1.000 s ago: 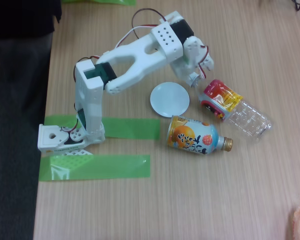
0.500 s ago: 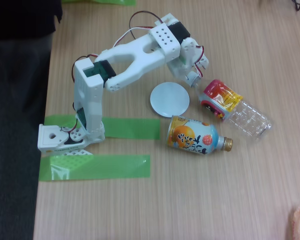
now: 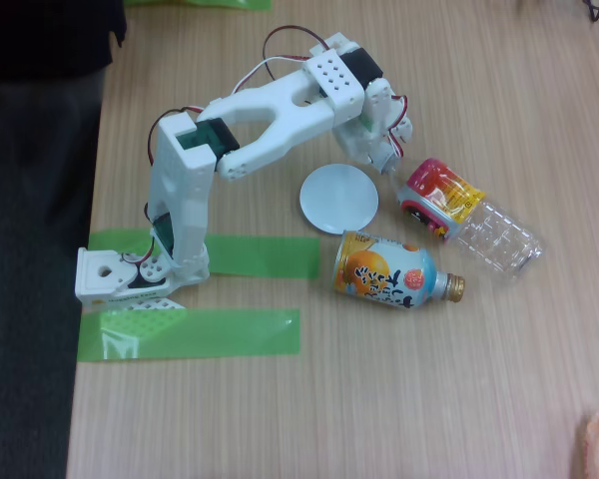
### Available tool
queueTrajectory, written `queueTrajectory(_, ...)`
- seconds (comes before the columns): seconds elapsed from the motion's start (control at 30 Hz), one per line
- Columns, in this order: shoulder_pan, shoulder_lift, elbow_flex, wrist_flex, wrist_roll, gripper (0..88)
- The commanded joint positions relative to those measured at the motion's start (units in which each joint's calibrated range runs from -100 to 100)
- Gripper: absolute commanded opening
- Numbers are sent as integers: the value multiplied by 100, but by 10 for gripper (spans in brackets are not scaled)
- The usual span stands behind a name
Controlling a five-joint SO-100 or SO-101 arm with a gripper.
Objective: Pick up the plastic bottle and stand it up on the white place
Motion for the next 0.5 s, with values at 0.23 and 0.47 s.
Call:
queueTrajectory(0.23, -46, -16, -37, -389, 24, 237)
queueTrajectory(0.47, -16, 228, -92, -381, -13, 237)
